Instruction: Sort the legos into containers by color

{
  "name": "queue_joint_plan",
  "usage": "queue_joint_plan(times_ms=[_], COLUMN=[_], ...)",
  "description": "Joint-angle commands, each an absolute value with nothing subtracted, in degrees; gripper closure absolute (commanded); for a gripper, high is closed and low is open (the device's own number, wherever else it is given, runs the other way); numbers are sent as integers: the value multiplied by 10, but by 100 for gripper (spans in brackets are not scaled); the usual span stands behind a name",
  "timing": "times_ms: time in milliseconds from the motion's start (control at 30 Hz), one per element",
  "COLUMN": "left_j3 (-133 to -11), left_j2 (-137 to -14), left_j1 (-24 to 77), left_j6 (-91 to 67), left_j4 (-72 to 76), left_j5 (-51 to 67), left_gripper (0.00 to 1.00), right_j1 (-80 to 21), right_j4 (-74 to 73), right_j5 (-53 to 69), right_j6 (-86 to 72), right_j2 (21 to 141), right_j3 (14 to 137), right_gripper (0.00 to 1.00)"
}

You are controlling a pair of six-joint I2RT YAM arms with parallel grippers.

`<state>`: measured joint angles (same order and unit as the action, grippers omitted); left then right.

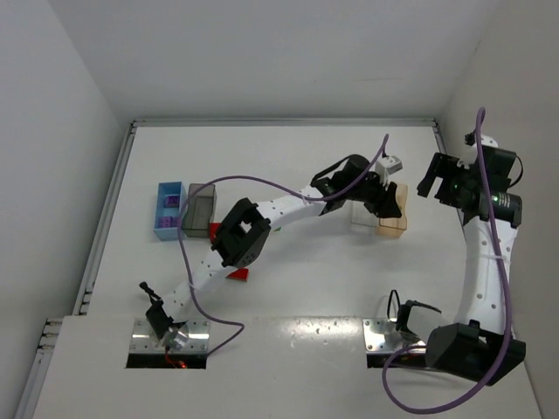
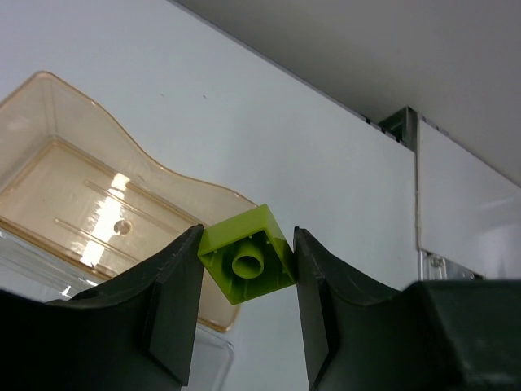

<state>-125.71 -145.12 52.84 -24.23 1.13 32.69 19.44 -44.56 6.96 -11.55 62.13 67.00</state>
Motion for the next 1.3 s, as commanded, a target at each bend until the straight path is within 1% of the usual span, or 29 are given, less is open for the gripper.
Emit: queue_joint_plan(times_ms=[0, 67, 167, 200, 267, 300, 333, 367, 467, 533, 600, 700, 767, 800, 933, 967, 1000, 1033, 1100, 1133, 1200, 1233, 1267], left_j3=[-1304, -1310, -1325, -1325, -1325, -1325, -1325, -1331, -1341, -1346, -1352, -1352, -1337, -1337, -1311, -1294, -1280, -1260, -1190, -1168, -1110, -1080, -1067], left_j2=[-1466, -1475, -1489, -1494, -1499, -1499, -1499, -1499, -1505, -1505, -1499, -1471, -1430, -1413, -1334, -1319, -1300, -1257, -1211, -1189, -1128, -1093, -1076], left_j1=[537, 537, 542, 542, 542, 542, 542, 542, 542, 542, 542, 530, 514, 508, 465, 434, 418, 400, 346, 329, 285, 271, 257], left_j6=[-256, -245, -234, -234, -234, -234, -234, -234, -234, -234, -234, -228, -221, -212, -172, -179, -198, -208, -221, -221, -216, -216, -216], left_j4=[76, 76, 62, 62, 62, 62, 62, 62, 62, 62, 62, 51, 40, 33, -10, -17, -31, -32, -32, -32, -47, -54, -63], left_j5=[288, 273, 260, 252, 245, 239, 234, 227, 210, 204, 198, 185, 172, 161, 96, 91, 84, 79, 79, 87, 94, 106, 113], left_gripper=[82, 76, 70, 64, 58, 53, 47, 38, 31, 29, 26, 26, 26, 26, 26, 26, 26, 26, 26, 26, 26, 26, 26], right_j1=[202, 207, 207, 213, 213, 218, 218, 218, 223, 223, 229, 229, 236, 236, 236, 216, 211, 204, 164, 147, 81, 28, 27], right_j4=[-457, -457, -457, -457, -457, -457, -457, -457, -462, -462, -462, -462, -443, -435, -396, -377, -363, -352, -301, -293, -279, -285, -290], right_j5=[104, 112, 125, 125, 135, 135, 141, 148, 163, 163, 168, 192, 240, 240, 339, 350, 398, 413, 431, 431, 431, 423, 423], right_j6=[-122, -122, -122, -122, -122, -122, -122, -122, -117, -111, -111, -99, -84, -77, -59, -52, -47, -40, -33, -22, 14, 53, 75], right_j2=[625, 625, 631, 631, 637, 637, 642, 642, 642, 642, 642, 642, 627, 627, 621, 621, 621, 627, 627, 632, 664, 681, 699], right_j3=[687, 674, 668, 668, 668, 668, 673, 673, 673, 673, 673, 673, 652, 645, 619, 619, 612, 606, 599, 599, 616, 635, 644], right_gripper=[12, 12, 12, 12, 12, 12, 12, 12, 12, 12, 12, 12, 12, 12, 12, 12, 12, 12, 7, 6, 4, 4, 4])
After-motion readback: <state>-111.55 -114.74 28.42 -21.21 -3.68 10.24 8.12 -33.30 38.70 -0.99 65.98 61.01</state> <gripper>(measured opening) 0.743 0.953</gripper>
